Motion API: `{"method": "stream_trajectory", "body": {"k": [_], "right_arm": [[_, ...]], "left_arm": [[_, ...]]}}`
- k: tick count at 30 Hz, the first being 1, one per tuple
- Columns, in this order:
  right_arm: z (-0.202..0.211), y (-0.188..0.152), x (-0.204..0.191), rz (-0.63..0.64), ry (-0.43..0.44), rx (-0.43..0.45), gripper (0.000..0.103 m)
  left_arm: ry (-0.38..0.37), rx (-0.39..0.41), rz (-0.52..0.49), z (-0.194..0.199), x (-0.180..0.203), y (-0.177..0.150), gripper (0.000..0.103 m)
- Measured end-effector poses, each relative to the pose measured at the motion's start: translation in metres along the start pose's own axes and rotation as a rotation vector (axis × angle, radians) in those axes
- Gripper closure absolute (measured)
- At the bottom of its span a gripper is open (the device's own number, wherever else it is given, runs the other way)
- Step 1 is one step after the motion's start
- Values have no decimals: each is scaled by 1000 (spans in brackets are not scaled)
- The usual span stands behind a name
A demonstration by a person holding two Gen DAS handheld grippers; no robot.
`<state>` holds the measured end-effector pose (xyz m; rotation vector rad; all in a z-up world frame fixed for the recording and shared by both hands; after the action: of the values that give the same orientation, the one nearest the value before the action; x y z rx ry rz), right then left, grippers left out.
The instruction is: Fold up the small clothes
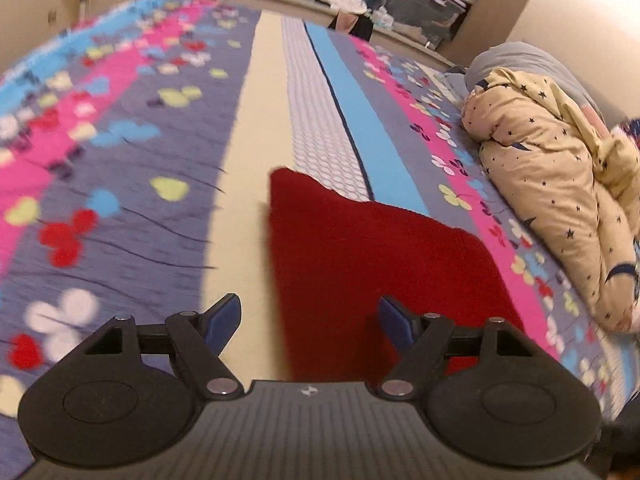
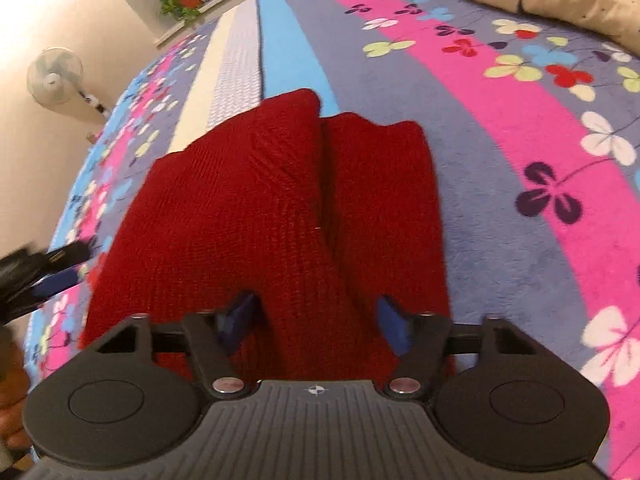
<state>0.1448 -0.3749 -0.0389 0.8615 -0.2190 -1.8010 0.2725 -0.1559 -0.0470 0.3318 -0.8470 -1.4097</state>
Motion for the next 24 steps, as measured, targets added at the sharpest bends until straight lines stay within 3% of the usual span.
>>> {"method": "stream_trajectory", "body": {"k": [3, 4, 8, 11, 14, 15, 16, 17, 19, 21, 24], "right_arm": [[1, -1, -2, 9, 9, -1, 54], [1, 0, -3, 7, 14, -3, 56], [1, 0, -3, 15, 23, -10, 60], [-1, -1, -2, 9, 24, -18, 61], [-3, -1, -4, 11, 25, -21, 61], [-5, 0, -3, 15, 27, -22, 61], [-5, -1, -4, 20, 26, -22, 61], [-5, -1, -7, 32, 26, -21, 62], [-6, -2, -11, 74, 14, -15, 62], [-6, -4, -14, 95, 2, -9, 63], [-1, -5, -20, 88, 8, 17, 71]], "left_arm": [[-71, -58, 96, -25, -1, 0, 22], [-89, -83, 128, -32, -3, -2, 17], [-93, -123, 155, -55, -2, -3, 5], [-89, -167, 133, -71, 0, -5, 0], [-110, -205, 194, -83, -10, -5, 1], [-121, -213, 216, -85, -14, -6, 2], [-123, -203, 216, -83, -16, -6, 12], [-120, -186, 192, -78, -15, -6, 23], [-115, -143, 108, -63, -4, -5, 36], [-107, -116, 70, -50, 2, -3, 41], [-111, -100, 97, -31, 0, 3, 44]]}}
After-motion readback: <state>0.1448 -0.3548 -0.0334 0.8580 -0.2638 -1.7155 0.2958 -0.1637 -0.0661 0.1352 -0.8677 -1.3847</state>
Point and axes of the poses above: each gripper's, at about its wrist camera, not at the fingertips, and z roughly against the way its jaws point, x to its right, y to its top, the point moved 3 cm from there along -z, roughly the way its jaws point, and after that the axes turned 6 degrees about x, right-handed, at the moved point
